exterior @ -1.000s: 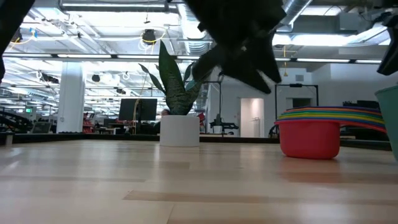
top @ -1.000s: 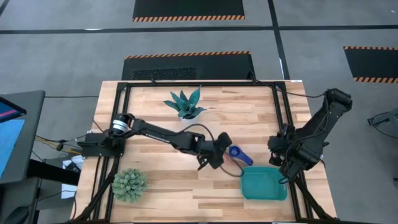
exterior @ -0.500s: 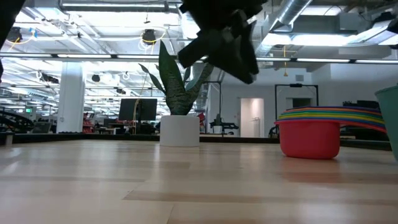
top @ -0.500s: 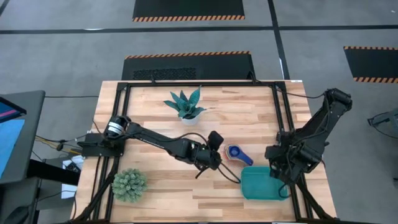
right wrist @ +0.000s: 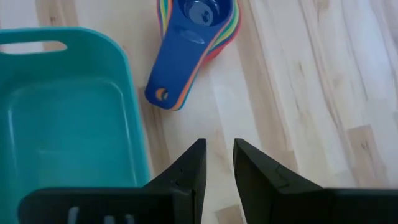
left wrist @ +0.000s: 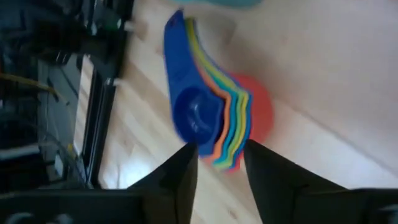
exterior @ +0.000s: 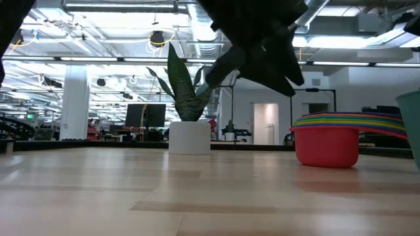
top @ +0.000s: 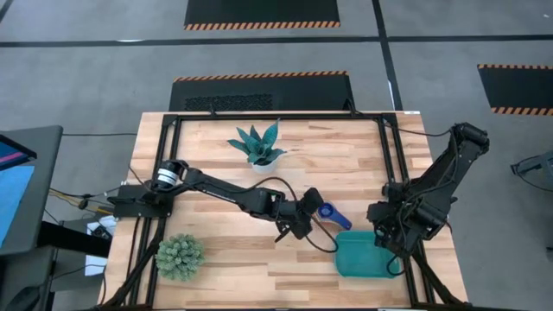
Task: Nest measuring cups in basket
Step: Put the stacked measuring cups into the green bin
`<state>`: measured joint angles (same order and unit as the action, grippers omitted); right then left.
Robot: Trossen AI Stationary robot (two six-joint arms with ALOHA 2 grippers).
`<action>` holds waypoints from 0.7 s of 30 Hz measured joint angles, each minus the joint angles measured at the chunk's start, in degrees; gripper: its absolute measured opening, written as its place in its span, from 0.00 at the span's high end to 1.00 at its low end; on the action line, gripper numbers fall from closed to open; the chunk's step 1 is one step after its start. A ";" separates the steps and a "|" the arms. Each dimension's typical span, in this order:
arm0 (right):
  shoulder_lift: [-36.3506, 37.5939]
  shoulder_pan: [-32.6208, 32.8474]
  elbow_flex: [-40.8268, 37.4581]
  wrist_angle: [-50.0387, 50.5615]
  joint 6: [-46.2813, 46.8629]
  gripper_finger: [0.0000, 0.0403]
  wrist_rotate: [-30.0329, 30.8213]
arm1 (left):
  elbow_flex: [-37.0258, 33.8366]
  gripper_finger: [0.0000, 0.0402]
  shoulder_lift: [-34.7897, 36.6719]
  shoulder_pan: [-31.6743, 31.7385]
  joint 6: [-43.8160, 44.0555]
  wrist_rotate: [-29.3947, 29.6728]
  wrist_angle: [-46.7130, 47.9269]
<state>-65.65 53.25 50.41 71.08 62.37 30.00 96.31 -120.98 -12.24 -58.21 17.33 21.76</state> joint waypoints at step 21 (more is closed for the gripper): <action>-0.02 -0.02 0.00 0.66 -1.23 0.75 7.43 | -0.02 0.47 -3.78 -0.86 -1.24 4.94 -6.29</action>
<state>-65.67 53.23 50.41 71.74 61.14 37.43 96.29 -124.76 -13.10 -59.45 22.28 15.48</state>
